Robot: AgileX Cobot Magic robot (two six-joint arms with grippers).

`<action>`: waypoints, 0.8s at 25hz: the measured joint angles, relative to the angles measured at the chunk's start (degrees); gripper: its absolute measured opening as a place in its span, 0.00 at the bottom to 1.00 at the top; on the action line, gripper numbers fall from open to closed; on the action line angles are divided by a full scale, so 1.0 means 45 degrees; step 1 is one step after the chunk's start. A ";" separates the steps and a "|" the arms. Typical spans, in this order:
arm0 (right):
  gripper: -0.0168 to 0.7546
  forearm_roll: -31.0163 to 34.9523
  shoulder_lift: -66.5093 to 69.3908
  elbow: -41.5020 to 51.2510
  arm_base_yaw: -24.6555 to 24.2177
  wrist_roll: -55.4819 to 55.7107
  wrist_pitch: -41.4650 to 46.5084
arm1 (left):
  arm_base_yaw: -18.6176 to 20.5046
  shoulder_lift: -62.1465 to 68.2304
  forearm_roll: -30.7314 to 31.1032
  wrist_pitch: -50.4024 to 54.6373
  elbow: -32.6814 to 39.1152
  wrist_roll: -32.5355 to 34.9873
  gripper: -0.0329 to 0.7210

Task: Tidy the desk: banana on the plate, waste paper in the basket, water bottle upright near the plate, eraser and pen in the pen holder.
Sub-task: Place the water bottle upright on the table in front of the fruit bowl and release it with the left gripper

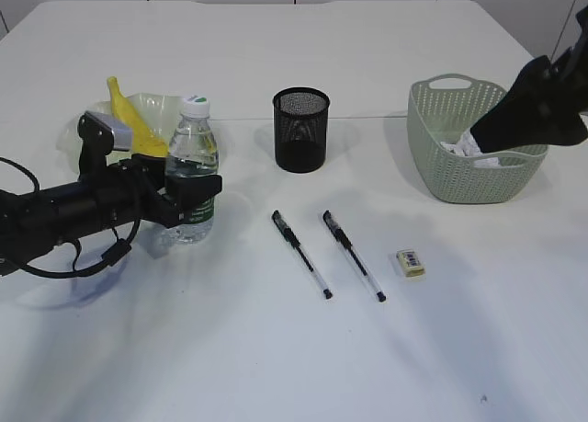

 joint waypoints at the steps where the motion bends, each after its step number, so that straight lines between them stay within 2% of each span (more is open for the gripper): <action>1: 0.76 0.0000 0.0000 0.0000 0.0000 0.0000 0.0000 | 0.0000 0.0000 0.0144 0.0000 0.0000 0.0000 0.72; 11: 0.76 0.0000 0.0000 0.0000 0.0000 0.0000 0.0000 | 0.0000 -0.0215 0.0501 0.0140 0.0000 0.0009 0.79; 20: 0.76 0.0000 0.0000 0.0000 0.0000 0.0000 0.0000 | 0.0000 -0.0889 0.0530 0.0153 0.0000 0.0009 0.80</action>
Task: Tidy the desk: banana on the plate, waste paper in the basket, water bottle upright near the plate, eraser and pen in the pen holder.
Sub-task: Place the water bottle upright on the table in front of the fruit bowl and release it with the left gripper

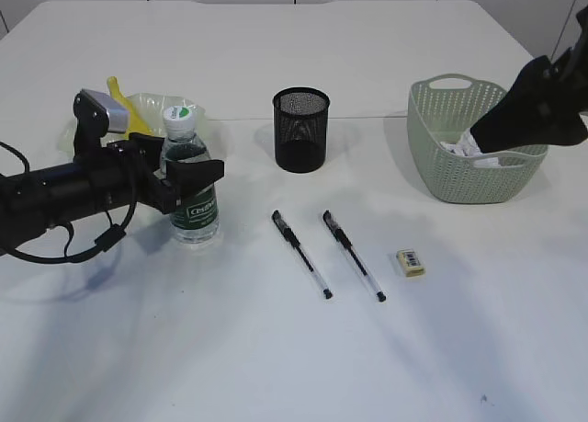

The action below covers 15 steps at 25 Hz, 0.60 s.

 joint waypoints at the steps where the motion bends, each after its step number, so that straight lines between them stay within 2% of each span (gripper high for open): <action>1: 0.76 0.0000 0.0000 0.0000 0.0000 0.0000 0.0000 | 0.0000 -0.0129 0.0000 0.0000 0.0000 0.0000 0.80; 15: 0.76 0.0042 0.0000 0.0000 0.0000 0.0026 0.0000 | 0.0320 -0.2194 -0.0315 0.0000 0.0000 0.0000 0.80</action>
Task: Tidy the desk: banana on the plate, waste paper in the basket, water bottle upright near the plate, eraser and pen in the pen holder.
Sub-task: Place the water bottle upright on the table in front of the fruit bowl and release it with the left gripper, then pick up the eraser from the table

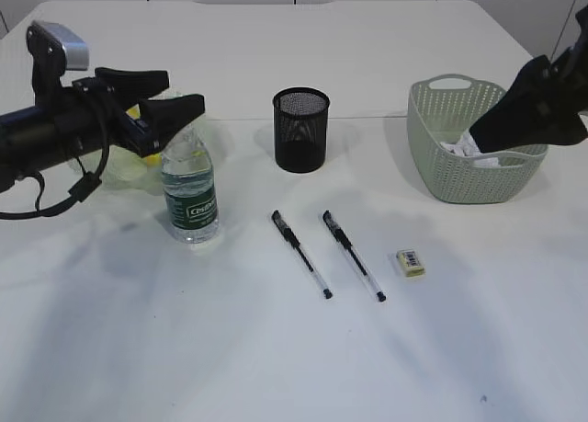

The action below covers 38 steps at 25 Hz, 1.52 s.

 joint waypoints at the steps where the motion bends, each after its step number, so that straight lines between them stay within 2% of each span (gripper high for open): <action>1: 0.76 0.0000 0.0000 0.0000 0.0000 0.0000 0.0000 | 0.0030 -0.0168 -0.0038 0.0000 0.0000 0.0000 0.80; 6: 0.76 0.0000 0.0000 0.0000 0.0000 0.0000 0.0000 | 0.0048 -0.1207 -0.0097 0.0000 0.0000 -0.0053 0.80; 10: 0.76 0.0000 0.0000 0.0000 0.0000 0.0000 0.0022 | 0.0048 -0.2099 -0.0051 0.0042 0.0000 -0.1037 0.80; 13: 0.76 0.0000 0.0000 0.0000 0.0000 0.0000 0.0023 | 0.0048 -0.2782 0.0570 0.1079 0.0000 -0.1730 0.80; 16: 0.76 0.0000 0.0000 0.0000 0.0000 0.0000 0.0023 | 0.0048 -0.3406 0.1705 0.2415 0.0000 -0.3204 0.80; 22: 0.76 0.0000 0.0000 0.0000 0.0000 0.0000 0.0023 | 0.0048 -0.4617 0.4394 0.4411 0.0023 -0.7465 0.80; 29: 0.76 0.0000 0.0000 0.0000 0.0000 0.0000 0.0049 | 0.0048 -0.6575 0.7332 0.7066 0.0093 -1.0869 0.80; 38: 0.76 0.0008 0.0000 0.0000 0.0000 0.0000 0.0049 | 0.0048 -0.8744 1.2487 0.7530 0.0093 -1.6577 0.79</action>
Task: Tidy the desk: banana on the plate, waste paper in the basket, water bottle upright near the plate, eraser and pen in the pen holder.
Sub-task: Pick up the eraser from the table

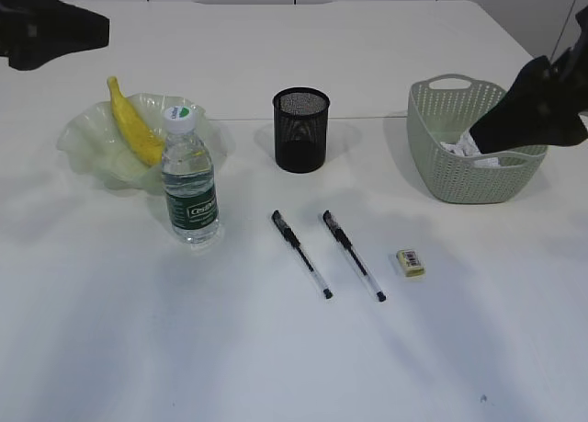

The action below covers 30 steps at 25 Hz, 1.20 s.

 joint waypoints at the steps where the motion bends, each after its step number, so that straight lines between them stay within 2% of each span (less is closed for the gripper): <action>1: 0.76 0.0021 0.0000 0.0000 0.0000 0.0000 0.0000 | 0.0000 -0.0165 0.0229 -0.0066 0.0008 -0.0589 0.79; 6: 0.76 0.0119 0.0000 0.0000 0.0000 0.0299 0.0000 | 0.0000 -0.0984 0.0423 -0.0452 0.0008 -0.2035 0.79; 12: 0.73 0.0988 0.0000 0.0000 0.0000 0.0605 0.0000 | 0.0000 -0.2318 0.0423 -0.1025 0.0028 -0.2305 0.78; 19: 0.69 0.1109 0.0000 0.0000 0.0000 0.1680 0.0021 | 0.0000 -0.3267 0.0423 -0.0917 0.0058 -0.2323 0.75; 30: 0.69 0.1009 0.0000 0.0000 0.0000 0.2999 0.0494 | 0.0000 -0.3243 0.0423 0.2976 0.2284 -0.2323 0.74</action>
